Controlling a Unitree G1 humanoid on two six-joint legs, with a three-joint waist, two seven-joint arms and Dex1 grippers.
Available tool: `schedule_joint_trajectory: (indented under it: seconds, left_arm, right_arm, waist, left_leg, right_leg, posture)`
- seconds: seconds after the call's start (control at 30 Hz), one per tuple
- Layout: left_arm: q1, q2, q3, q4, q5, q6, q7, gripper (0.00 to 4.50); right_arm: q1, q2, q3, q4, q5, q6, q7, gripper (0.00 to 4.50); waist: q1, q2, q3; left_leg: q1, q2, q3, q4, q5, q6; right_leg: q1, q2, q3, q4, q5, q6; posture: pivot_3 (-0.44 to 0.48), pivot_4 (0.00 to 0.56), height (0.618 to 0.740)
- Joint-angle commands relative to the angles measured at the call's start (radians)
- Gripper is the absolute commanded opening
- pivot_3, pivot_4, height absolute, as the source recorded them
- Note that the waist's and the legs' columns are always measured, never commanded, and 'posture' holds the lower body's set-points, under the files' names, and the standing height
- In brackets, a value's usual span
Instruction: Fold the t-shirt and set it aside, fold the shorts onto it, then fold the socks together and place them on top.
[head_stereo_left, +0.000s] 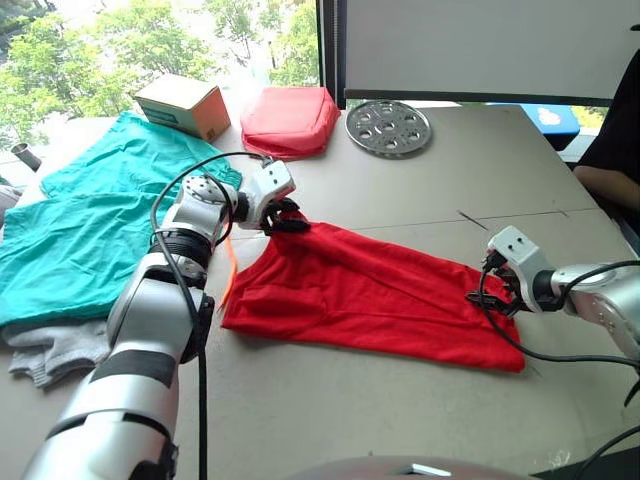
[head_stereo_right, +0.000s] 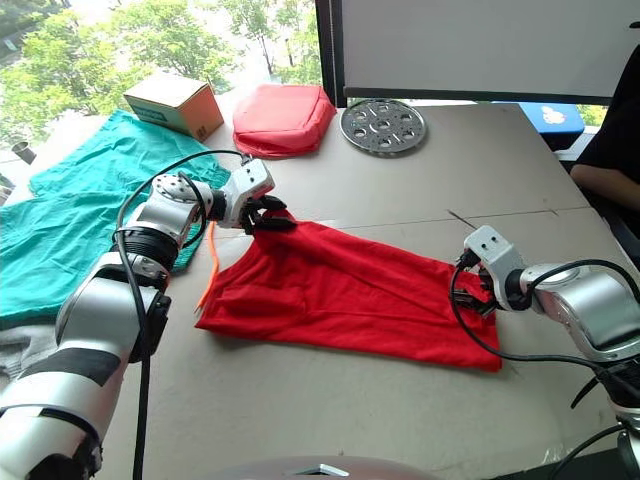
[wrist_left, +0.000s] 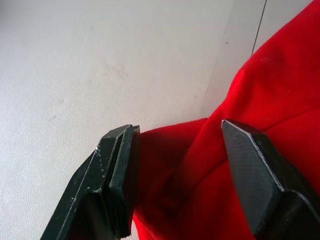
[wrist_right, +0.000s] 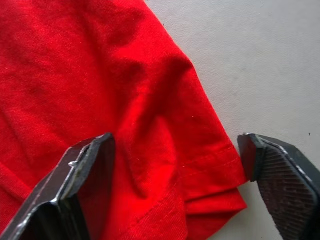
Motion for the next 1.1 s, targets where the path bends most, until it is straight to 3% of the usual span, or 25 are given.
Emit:
schedule_joint_trajectory:
  seconds: [0.03, 0.13, 0.17, 0.27, 0.3, 0.37, 0.53, 0.67, 0.77, 0.9, 0.93, 1.0, 1.03, 1.1]
  left_arm:
    - [-0.004, -0.012, -0.035, 0.056, 0.07, -0.041, 0.012, 2.86]
    - [0.007, -0.029, -0.016, 0.07, 0.069, -0.025, 0.02, 2.05]
    - [0.008, -0.031, -0.002, 0.07, 0.058, -0.006, 0.011, 1.47]
    - [0.015, -0.018, 0.052, 0.052, 0.021, 0.054, 0.016, 0.14]
    - [0.025, -0.004, 0.088, 0.025, -0.009, 0.1, 0.027, 0.06]
    - [0.045, 0.013, 0.139, -0.034, -0.052, 0.177, 0.037, 0.06]
    - [0.372, 0.07, 0.305, -0.745, -0.199, 0.64, 0.135, 0.06]
    - [0.581, 0.002, 0.428, -1.162, -0.233, 0.868, 0.359, 0.06]
    - [0.653, -0.059, 0.432, -1.285, -0.228, 0.841, 0.466, 0.06]
    - [0.639, -0.095, 0.438, -1.196, -0.231, 0.647, 0.526, 0.06]
    - [0.627, -0.095, 0.462, -1.163, -0.257, 0.632, 0.523, 0.72]
    - [0.616, -0.077, 0.49, -1.119, -0.285, 0.597, 0.512, 1.31]
    - [0.614, -0.062, 0.518, -1.117, -0.321, 0.589, 0.483, 1.96]
    - [0.628, -0.02, 0.574, -1.144, -0.4, 0.598, 0.412, 2.77]
  right_arm:
    - [-0.001, -0.034, 0.016, 0.023, -0.049, -0.005, 0.007, 2.36]
    - [-0.022, -0.025, 0.043, 0.032, -0.096, -0.033, -0.011, 0.87]
    - [-0.035, -0.018, 0.048, 0.033, -0.108, -0.042, -0.014, 0.23]
    - [-0.079, -0.017, 0.09, 0.033, -0.166, -0.079, -0.022, 0.0]
    - [-0.107, -0.018, 0.126, 0.045, -0.205, -0.112, -0.022, 0.0]
    - [-0.144, -0.015, 0.175, 0.064, -0.257, -0.152, -0.017, 0.0]
    - [-0.276, 0.045, 0.298, 0.225, -0.414, -0.329, 0.002, 0.0]
    - [-0.389, 0.126, 0.347, 0.437, -0.517, -0.506, 0.017, 0.0]
    - [-0.459, 0.208, 0.346, 0.592, -0.555, -0.619, 0.025, 0.0]
    - [-0.499, 0.257, 0.315, 0.67, -0.537, -0.648, 0.13, 0.0]
    - [-0.49, 0.253, 0.299, 0.649, -0.532, -0.638, 0.146, 0.7]
    - [-0.463, 0.237, 0.267, 0.591, -0.526, -0.615, 0.162, 1.33]
    - [-0.432, 0.213, 0.235, 0.522, -0.512, -0.595, 0.17, 1.98]
    - [-0.348, 0.165, 0.145, 0.346, -0.457, -0.54, 0.2, 2.76]
  waist:
    - [0.002, 0.0, -0.002]
    - [0.002, 0.001, -0.005]
    - [0.002, 0.002, -0.005]
    - [-0.001, 0.003, -0.005]
    - [-0.001, 0.003, -0.005]
    - [-0.006, 0.004, -0.004]
    - [-0.036, 0.005, -0.004]
    - [-0.031, 0.005, -0.004]
    - [-0.021, 0.005, -0.003]
    - [-0.003, 0.005, -0.003]
    - [0.0, 0.006, -0.003]
    - [0.0, 0.006, -0.002]
    - [-0.001, 0.006, -0.002]
    - [0.0, 0.006, -0.002]
  left_leg:
    - [0.0, 0.0, 0.0, 0.001, 0.0, 0.0]
    - [0.0, 0.0, -0.001, 0.002, 0.0, 0.0]
    - [0.001, 0.0, -0.001, 0.003, 0.0, 0.0]
    - [0.001, 0.001, -0.002, 0.004, 0.0, 0.0]
    - [0.002, 0.001, -0.002, 0.005, 0.0, 0.0]
    - [0.003, 0.001, -0.002, 0.004, 0.0, 0.0]
    - [0.003, 0.002, 0.0, 0.002, 0.0, 0.0]
    - [0.001, 0.002, 0.0, 0.002, 0.001, -0.001]
    - [0.002, 0.001, 0.001, 0.002, 0.0, -0.001]
    - [0.003, 0.0, -0.001, 0.003, 0.002, -0.004]
    - [0.003, -0.001, -0.001, 0.003, 0.002, -0.004]
    - [0.003, -0.001, -0.002, 0.002, 0.003, -0.006]
    - [0.003, -0.001, -0.001, 0.002, 0.004, -0.007]
    - [0.002, -0.001, -0.002, 0.002, 0.004, -0.007]
  right_leg:
    - [0.0, 0.0, -0.001, 0.0, 0.0, 0.0]
    - [0.001, -0.001, 0.0, 0.002, 0.0, 0.0]
    - [0.001, -0.001, 0.0, 0.002, 0.001, 0.002]
    - [0.0, -0.001, 0.001, 0.004, 0.002, 0.003]
    - [0.0, -0.001, 0.002, 0.006, 0.002, 0.003]
    - [-0.001, -0.001, 0.003, 0.008, 0.002, 0.004]
    - [-0.005, 0.0, 0.006, 0.013, 0.002, 0.004]
    - [-0.007, 0.001, 0.007, 0.013, 0.002, 0.004]
    - [-0.006, 0.0, 0.009, 0.01, 0.002, 0.004]
    - [-0.004, 0.0, 0.008, 0.01, 0.003, 0.003]
    - [-0.004, 0.0, 0.008, 0.01, 0.003, 0.003]
    - [-0.004, 0.0, 0.008, 0.011, 0.003, 0.003]
    - [-0.004, 0.0, 0.008, 0.011, 0.003, 0.003]
    - [-0.005, 0.0, 0.008, 0.011, 0.002, 0.003]
  posture:
    - [0.0, 0.15, 0.74]
    - [0.0, 0.15, 0.74]
    - [0.0, 0.15, 0.74]
    - [0.0, 0.15, 0.74]
    - [0.0, 0.15, 0.74]
    - [0.0, 0.15, 0.74]
    - [0.0, 0.15, 0.74]
    - [0.0, 0.15, 0.74]
    - [0.0, 0.15, 0.74]
    - [0.0, 0.15, 0.74]
    - [0.0, 0.15, 0.74]
    - [0.0, 0.15, 0.74]
    - [0.0, 0.15, 0.74]
    - [0.0, 0.15, 0.74]
